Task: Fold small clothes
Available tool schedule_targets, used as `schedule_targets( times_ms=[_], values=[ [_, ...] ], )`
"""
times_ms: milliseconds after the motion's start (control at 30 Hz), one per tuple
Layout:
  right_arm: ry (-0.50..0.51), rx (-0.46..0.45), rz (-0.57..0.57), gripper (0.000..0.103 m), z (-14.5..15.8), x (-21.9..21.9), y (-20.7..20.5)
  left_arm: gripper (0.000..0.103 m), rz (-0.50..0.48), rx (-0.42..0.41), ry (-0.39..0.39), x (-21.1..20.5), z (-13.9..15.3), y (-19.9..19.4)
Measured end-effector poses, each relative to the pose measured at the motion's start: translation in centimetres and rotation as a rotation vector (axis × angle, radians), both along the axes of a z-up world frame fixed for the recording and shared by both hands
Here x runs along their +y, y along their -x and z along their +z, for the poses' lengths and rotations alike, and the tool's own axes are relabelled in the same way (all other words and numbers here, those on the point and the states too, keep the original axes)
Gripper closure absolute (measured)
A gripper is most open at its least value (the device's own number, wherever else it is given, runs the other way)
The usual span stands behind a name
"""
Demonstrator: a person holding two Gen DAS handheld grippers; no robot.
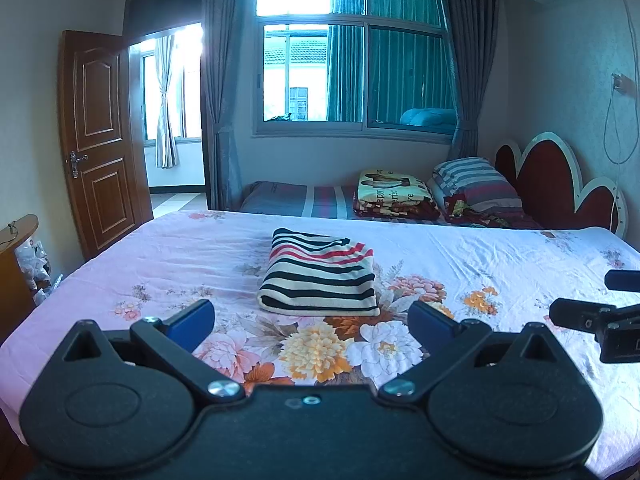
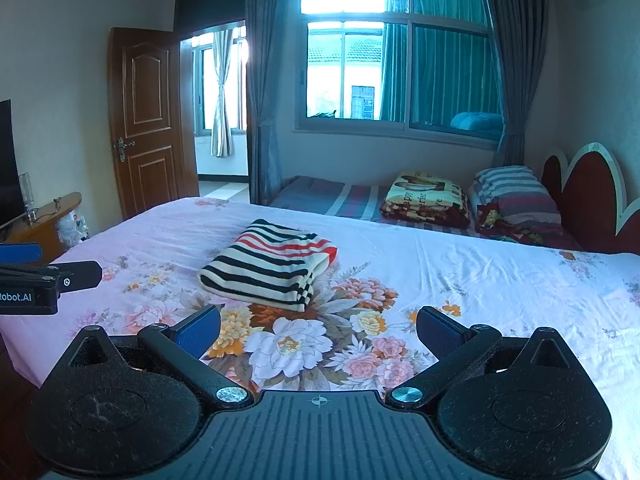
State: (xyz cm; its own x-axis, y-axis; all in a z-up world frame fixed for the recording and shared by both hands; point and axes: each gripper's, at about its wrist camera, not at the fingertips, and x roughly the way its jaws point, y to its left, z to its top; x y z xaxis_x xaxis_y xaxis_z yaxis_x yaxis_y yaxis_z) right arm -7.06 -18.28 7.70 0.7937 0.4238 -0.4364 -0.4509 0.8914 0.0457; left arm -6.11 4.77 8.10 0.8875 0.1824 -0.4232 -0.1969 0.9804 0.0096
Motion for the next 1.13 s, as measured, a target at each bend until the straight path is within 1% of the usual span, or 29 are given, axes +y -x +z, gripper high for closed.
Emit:
schedule_targets(
  times_ms=[800,867,933,1000,1067,1133],
  values=[
    [0.021,0.002,0.018,0.000,0.1,1.3,-0.6,0.001,0.005,-0.011,0.009,0.7,-0.8,-0.4],
    [0.022,0.003,0.024,0.000,0.1,1.4,-0.7,0.001,0.001,-0.020,0.009,0.8,-0.9,-0.3],
    [0.025,0.002,0.027,0.000,0.1,1.6,-0.7,0.001,-0.015,-0.052,-0.009,0.7,-0.8,0.0],
    [0.025,0.004,0.032,0.000,0.0,1.8,-0.8,0.001,-0.010,-0.073,-0.019,0.6,-0.6,0.3],
    [0.025,0.007,0.036,0.000,-0.1,2.0,-1.0,0.001,-0.011,-0.079,-0.007,0.9,-0.5,0.3],
    [0.022,0.011,0.045,0.000,-0.2,2.2,-1.1,0.001,-0.018,-0.061,-0.006,1.0,-0.6,-0.1]
  ],
)
